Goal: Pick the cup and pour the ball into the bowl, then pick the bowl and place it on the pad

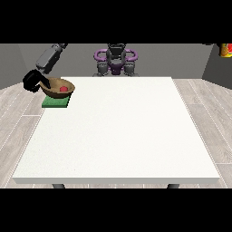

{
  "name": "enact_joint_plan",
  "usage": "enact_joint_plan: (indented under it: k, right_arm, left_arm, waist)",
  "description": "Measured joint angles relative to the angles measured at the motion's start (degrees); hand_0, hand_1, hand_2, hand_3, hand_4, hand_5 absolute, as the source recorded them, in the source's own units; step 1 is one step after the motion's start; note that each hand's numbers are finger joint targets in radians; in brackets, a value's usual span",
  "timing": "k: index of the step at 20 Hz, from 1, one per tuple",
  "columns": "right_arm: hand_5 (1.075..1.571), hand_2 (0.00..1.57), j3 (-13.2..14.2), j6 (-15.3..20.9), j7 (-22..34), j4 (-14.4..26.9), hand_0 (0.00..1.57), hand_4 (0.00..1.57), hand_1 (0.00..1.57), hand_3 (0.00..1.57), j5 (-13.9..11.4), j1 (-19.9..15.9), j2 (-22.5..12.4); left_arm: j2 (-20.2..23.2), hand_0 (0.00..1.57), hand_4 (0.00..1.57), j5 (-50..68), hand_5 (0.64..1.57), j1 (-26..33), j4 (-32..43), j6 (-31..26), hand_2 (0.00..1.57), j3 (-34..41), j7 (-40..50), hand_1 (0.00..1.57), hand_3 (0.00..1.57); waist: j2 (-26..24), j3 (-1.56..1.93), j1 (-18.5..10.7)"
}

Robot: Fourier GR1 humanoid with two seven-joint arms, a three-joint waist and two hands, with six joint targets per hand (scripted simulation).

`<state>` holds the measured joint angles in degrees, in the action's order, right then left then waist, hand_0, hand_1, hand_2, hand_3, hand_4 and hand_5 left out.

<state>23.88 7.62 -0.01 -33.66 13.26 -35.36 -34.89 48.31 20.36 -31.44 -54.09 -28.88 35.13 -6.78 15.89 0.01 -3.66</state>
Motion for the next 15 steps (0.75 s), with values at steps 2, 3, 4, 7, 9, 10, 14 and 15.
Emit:
enact_joint_plan:
  k: [2,3,4,7,9,10,14,15]
  right_arm:
    - [1.532,1.32,-0.13,0.52,-0.97,0.39,1.15,0.19,1.15,1.00,-0.50,-0.26,-0.42]
    - [1.509,1.10,-0.14,1.01,-1.81,0.93,0.93,0.16,0.93,1.04,-0.82,-0.23,-0.46]
    - [1.469,0.69,-0.26,1.10,-2.26,1.43,0.64,0.00,0.64,1.01,-1.05,-0.37,-0.44]
    - [1.435,0.00,-1.94,-0.09,-0.80,1.71,0.00,0.00,0.00,0.00,-2.34,-1.18,-1.17]
    - [1.407,0.00,-3.00,-1.20,-0.26,2.05,0.00,0.00,0.00,0.00,-3.17,-2.07,-1.60]
    - [1.400,0.00,-3.15,-1.39,-0.87,2.94,0.00,0.00,0.00,0.00,-3.45,-1.69,-1.40]
    - [1.383,0.00,-4.38,-2.72,0.74,4.80,0.00,0.00,0.00,0.00,-4.85,-2.56,-2.69]
    - [1.375,0.00,-4.91,-3.16,1.87,4.56,0.00,0.20,0.00,0.00,-5.20,-2.65,-3.03]
  left_arm:
    - [0.07,0.00,1.19,0.10,1.567,0.16,-0.16,-0.03,0.00,-0.08,-0.63,0.00,0.00]
    - [-0.20,0.00,1.19,0.31,1.567,0.21,-0.79,0.08,0.00,-0.32,-0.39,0.00,0.00]
    - [0.03,0.00,1.19,0.53,1.568,0.08,-1.12,0.10,0.00,-0.38,-0.13,0.00,0.00]
    - [1.12,0.00,1.21,0.82,1.568,-0.11,-0.09,-0.88,0.00,-0.14,-0.81,0.00,0.00]
    - [1.46,0.00,1.21,1.27,1.569,-0.72,-0.02,-0.79,0.00,-0.13,-0.46,0.00,0.00]
    - [0.25,0.00,1.19,1.26,1.569,-0.16,-1.55,0.02,0.00,-0.71,0.02,0.00,0.00]
    - [-2.52,0.00,1.19,1.46,1.569,0.23,-5.41,2.26,0.00,-3.10,3.28,0.00,0.00]
    - [-3.19,0.00,1.19,0.92,1.569,0.86,-5.51,2.68,0.00,-3.62,3.19,0.00,0.00]
  waist:
    - [0.32,0.01,-0.36]
    - [0.35,0.01,-0.62]
    - [0.60,0.01,-0.87]
    - [1.33,-0.01,-1.65]
    - [1.75,0.02,-1.96]
    - [1.05,0.01,-2.28]
    - [-1.71,0.07,-2.53]
    - [-3.18,0.04,-2.17]
